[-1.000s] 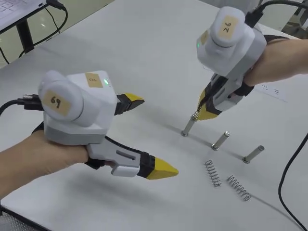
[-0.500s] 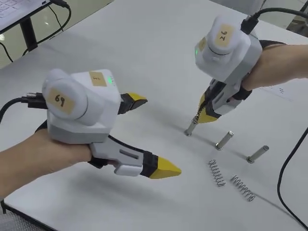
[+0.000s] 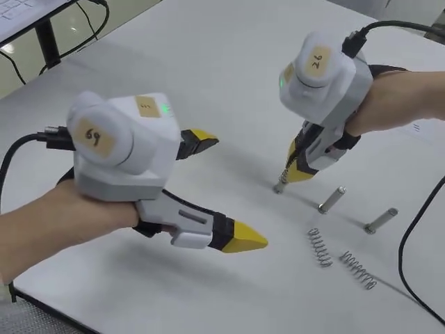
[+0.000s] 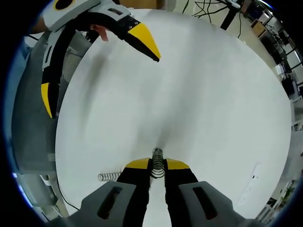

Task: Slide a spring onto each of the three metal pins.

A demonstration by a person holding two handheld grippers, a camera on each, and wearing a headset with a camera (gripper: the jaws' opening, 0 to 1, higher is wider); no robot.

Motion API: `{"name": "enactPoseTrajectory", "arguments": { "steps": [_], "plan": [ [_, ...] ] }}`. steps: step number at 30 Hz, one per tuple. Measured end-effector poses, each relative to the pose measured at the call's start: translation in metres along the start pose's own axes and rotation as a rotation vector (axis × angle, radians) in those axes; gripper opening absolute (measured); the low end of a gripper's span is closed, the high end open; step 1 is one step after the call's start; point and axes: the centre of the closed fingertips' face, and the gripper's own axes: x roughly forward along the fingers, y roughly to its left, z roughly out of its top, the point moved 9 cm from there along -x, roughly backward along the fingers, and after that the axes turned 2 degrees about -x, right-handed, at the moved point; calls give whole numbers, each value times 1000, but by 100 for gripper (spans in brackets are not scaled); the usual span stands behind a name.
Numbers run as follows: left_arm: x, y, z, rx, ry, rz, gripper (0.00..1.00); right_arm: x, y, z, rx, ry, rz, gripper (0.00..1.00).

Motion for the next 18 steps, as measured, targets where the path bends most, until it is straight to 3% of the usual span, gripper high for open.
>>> {"name": "enactPoseTrajectory", "arguments": {
  "steps": [18],
  "plan": [
    [-1,1,0,-2,-4,3,92,16,3,-1,5,16,14,8]
  ]
}}
